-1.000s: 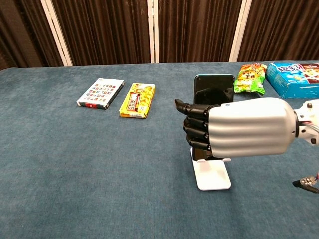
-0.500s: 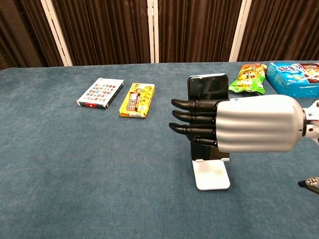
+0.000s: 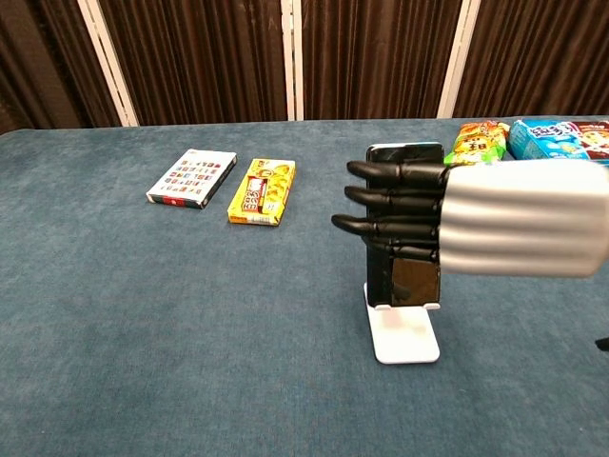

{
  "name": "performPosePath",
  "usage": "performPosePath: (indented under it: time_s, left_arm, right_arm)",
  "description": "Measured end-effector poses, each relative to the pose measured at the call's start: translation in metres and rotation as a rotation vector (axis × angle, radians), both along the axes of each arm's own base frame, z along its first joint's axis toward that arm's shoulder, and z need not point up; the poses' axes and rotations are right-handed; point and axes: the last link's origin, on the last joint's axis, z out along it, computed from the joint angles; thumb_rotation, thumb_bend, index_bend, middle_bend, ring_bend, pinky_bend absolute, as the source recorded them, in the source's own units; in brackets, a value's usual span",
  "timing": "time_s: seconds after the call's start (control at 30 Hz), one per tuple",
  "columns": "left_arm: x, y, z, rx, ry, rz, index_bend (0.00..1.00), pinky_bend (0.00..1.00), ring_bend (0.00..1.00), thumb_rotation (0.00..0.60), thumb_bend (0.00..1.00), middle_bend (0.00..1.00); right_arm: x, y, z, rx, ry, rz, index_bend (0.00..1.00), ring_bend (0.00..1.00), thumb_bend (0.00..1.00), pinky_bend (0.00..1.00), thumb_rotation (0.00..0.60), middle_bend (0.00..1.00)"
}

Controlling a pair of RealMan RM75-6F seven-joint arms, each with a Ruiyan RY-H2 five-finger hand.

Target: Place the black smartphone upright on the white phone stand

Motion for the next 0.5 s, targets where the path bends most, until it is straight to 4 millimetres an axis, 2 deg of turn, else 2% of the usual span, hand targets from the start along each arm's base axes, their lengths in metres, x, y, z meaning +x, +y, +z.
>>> performPosePath:
  time_s: [0.13, 0.3, 0.37, 0.43, 0.5]
  left_arm:
    - [0.001, -0.001, 0.001, 0.004, -0.005, -0.005, 0.00, 0.00, 0.00, 0.600, 0.00, 0.00]
    - [0.002, -0.003, 0.004, 0.016, -0.003, -0.017, 0.00, 0.00, 0.00, 0.600, 0.00, 0.00]
    - [0.004, -0.004, 0.005, 0.021, -0.003, -0.026, 0.00, 0.00, 0.00, 0.600, 0.00, 0.00]
    - [0.005, -0.005, 0.005, 0.025, -0.003, -0.038, 0.00, 0.00, 0.00, 0.600, 0.00, 0.00]
    - [0.007, -0.007, 0.006, 0.032, 0.000, -0.046, 0.00, 0.00, 0.00, 0.600, 0.00, 0.00]
  right_arm:
    - [-0.001, 0.003, 0.017, 0.007, -0.079, -0.014, 0.13, 0.08, 0.44, 0.08, 0.600, 0.07]
    - [-0.011, 0.006, 0.054, 0.033, -0.295, -0.135, 0.10, 0.02, 0.38, 0.03, 0.600, 0.03]
    - [-0.020, 0.005, 0.070, 0.048, -0.397, -0.230, 0.09, 0.00, 0.30, 0.01, 0.600, 0.01]
    - [-0.031, 0.002, 0.083, 0.060, -0.494, -0.343, 0.07, 0.00, 0.13, 0.00, 0.600, 0.00]
    - [-0.046, -0.001, 0.098, 0.073, -0.633, -0.498, 0.04, 0.00, 0.03, 0.00, 0.600, 0.00]
